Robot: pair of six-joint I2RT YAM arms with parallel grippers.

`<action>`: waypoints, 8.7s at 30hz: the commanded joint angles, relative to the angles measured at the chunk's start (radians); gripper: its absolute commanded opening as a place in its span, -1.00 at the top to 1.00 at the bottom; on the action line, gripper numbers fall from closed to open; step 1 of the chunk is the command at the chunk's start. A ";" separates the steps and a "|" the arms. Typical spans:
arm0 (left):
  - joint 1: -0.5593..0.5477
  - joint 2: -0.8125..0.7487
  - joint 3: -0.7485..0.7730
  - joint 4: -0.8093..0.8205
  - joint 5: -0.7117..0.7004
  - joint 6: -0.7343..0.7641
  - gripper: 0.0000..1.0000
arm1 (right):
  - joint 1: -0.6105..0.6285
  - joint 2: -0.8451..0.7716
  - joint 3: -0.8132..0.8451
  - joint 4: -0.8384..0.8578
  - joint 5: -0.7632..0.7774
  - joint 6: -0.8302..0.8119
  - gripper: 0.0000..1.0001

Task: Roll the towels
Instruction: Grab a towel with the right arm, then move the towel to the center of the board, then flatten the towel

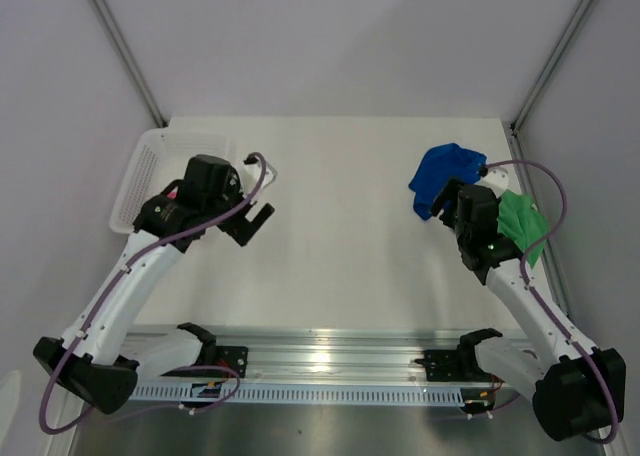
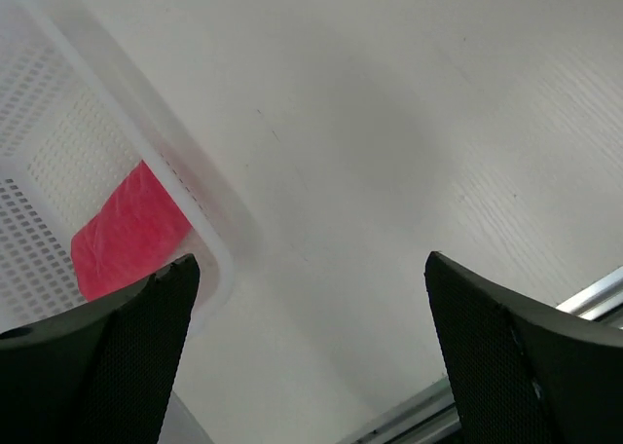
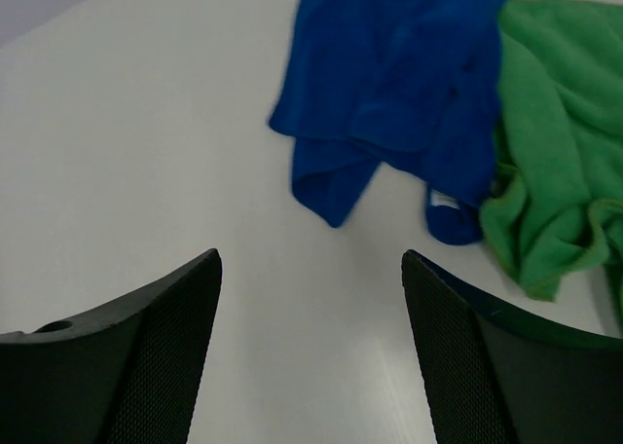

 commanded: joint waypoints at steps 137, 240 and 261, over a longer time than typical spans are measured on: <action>-0.396 0.189 -0.270 0.262 0.093 0.317 -0.75 | 0.277 0.237 -0.314 0.482 -0.463 0.311 1.00; -0.114 0.411 -0.124 0.206 0.158 0.578 0.53 | 0.110 0.325 -0.045 0.509 -0.586 0.114 1.00; -0.283 0.315 -0.447 0.239 0.138 0.333 -0.54 | 0.180 0.518 -0.165 0.675 -0.549 0.272 1.00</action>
